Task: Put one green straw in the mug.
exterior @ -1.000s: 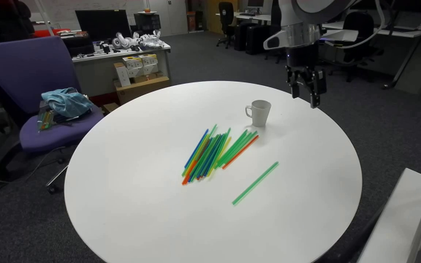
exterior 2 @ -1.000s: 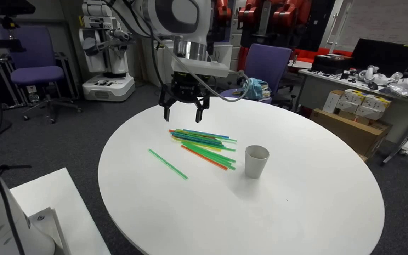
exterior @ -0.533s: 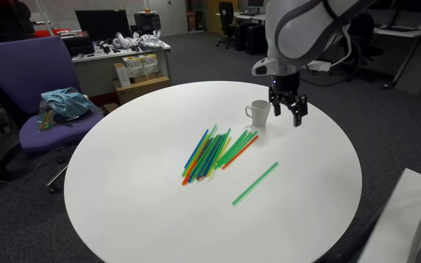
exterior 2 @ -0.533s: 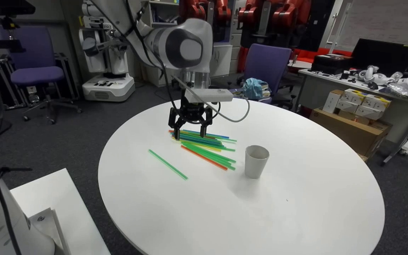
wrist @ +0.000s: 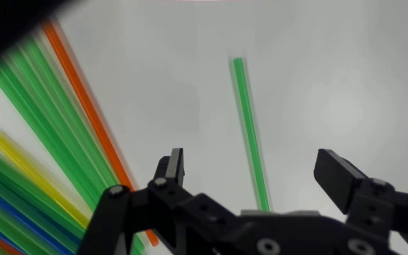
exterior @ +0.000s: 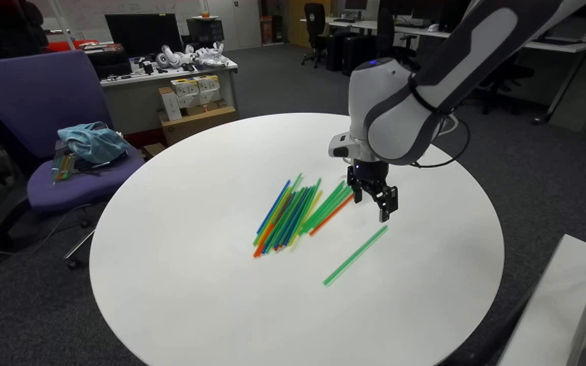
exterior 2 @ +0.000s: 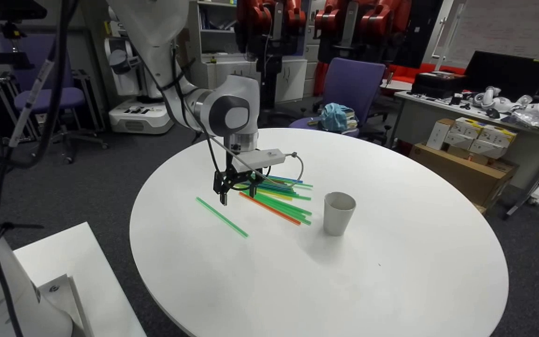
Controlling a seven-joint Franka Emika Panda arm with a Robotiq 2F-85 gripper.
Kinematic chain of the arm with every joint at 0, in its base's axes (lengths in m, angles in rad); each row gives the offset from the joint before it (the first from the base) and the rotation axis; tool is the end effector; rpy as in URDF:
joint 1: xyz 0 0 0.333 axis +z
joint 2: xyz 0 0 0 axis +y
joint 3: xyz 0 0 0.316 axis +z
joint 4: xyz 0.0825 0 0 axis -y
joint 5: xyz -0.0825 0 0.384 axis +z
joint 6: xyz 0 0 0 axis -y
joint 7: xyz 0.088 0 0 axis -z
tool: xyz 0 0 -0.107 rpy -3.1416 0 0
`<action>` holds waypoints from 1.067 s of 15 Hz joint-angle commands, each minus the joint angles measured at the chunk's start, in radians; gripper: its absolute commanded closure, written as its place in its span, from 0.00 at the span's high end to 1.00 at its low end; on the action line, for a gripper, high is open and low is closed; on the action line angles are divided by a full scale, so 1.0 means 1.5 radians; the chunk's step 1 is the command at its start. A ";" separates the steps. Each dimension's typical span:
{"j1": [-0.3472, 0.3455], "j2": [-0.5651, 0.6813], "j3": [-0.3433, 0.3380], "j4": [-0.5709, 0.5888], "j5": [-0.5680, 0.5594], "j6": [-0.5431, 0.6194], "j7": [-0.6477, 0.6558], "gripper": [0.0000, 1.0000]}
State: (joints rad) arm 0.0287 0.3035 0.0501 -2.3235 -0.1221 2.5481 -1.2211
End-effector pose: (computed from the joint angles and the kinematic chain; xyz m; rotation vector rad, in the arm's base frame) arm 0.5115 0.0428 0.2028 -2.3977 -2.0239 0.1444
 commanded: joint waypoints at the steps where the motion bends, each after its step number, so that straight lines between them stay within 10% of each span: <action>1: -0.023 0.018 0.038 -0.012 0.006 0.064 -0.029 1.00; 16: -0.023 0.081 0.062 -0.016 -0.040 0.087 -0.046 1.00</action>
State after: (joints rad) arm 0.0107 0.4282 0.1344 -2.3295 -0.1615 2.6561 -1.2783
